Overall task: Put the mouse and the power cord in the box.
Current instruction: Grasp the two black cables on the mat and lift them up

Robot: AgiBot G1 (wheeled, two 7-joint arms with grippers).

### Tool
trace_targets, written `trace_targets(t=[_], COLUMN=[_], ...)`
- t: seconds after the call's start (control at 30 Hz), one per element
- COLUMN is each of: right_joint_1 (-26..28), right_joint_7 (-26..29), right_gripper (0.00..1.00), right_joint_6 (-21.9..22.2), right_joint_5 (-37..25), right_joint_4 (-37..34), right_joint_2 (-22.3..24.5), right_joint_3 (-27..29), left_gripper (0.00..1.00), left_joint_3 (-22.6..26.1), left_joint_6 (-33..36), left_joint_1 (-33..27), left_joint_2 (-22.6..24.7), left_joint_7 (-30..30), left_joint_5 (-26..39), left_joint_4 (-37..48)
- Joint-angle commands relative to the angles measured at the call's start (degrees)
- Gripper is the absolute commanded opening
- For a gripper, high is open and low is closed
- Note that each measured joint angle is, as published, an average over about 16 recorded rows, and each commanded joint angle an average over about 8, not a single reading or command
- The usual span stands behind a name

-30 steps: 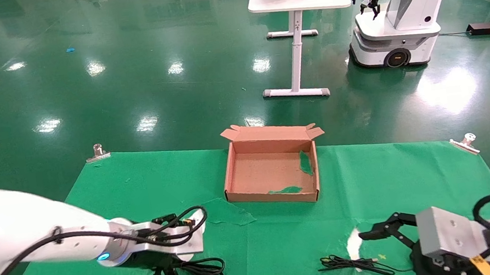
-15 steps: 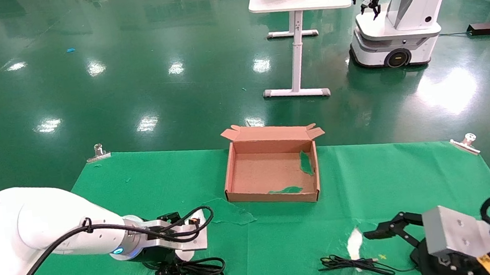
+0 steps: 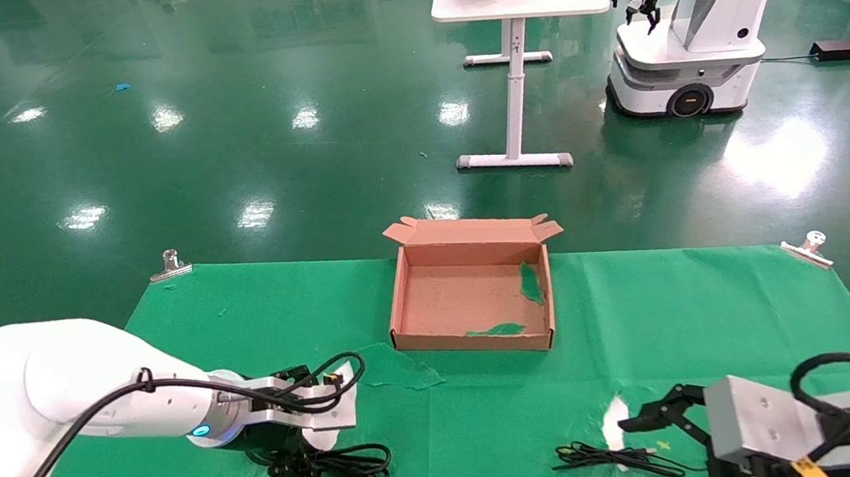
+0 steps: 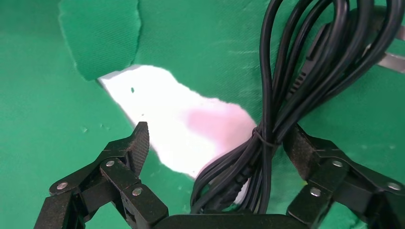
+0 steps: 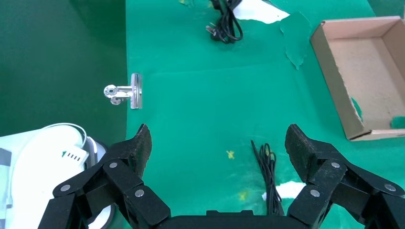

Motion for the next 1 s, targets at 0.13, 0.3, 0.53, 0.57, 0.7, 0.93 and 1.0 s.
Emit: trace_targets(t=[0.13,0.3,0.53,0.57,0.7,0.93,1.0], right_joint_1=[0.47,0.9,3.62,4.51,8.85,15.86,17.39], right_joint_7=[0.42,0.56,-0.55,-0.77,-1.81,-5.91,-7.49], right_gripper=[1.0,1.0,1.0,1.0,1.0,1.0,1.0], right_joint_6=[-0.34,-0.78,-1.17,-1.25,-1.52,0.3,1.23], right_joint_5=[-0.27,-0.83,-9.13,-11.36,-21.03,-34.31,-36.5], right_joint_4=[0.1,0.14,-0.05,-0.26,-2.26,-13.61,-18.33], right_joint_2=[-0.56,-0.64,-2.46,-3.28,-8.2,-19.72,-22.76], right_joint_3=[-0.38,-0.73,-3.81,-4.68,-8.72,-15.08,-16.31], left_gripper=[1.0,1.0,1.0,1.0,1.0,1.0,1.0], left_joint_3=[-0.37,-0.65,-0.86,-0.87,-0.89,-0.92,-0.93], left_joint_6=[-0.26,-0.75,-0.97,-0.98,-1.04,-1.1,-1.12], left_joint_1=[-0.5,-0.61,-0.65,-0.67,-0.74,-0.84,-0.87], left_joint_2=[0.06,0.24,0.38,0.4,0.49,0.6,0.63], left_joint_7=[0.7,1.28,2.09,2.15,2.36,2.63,2.7], left_joint_5=[-0.59,-1.05,-1.54,-1.57,-1.63,-1.72,-1.73], left_joint_4=[1.27,2.25,2.94,3.02,3.32,3.72,3.8])
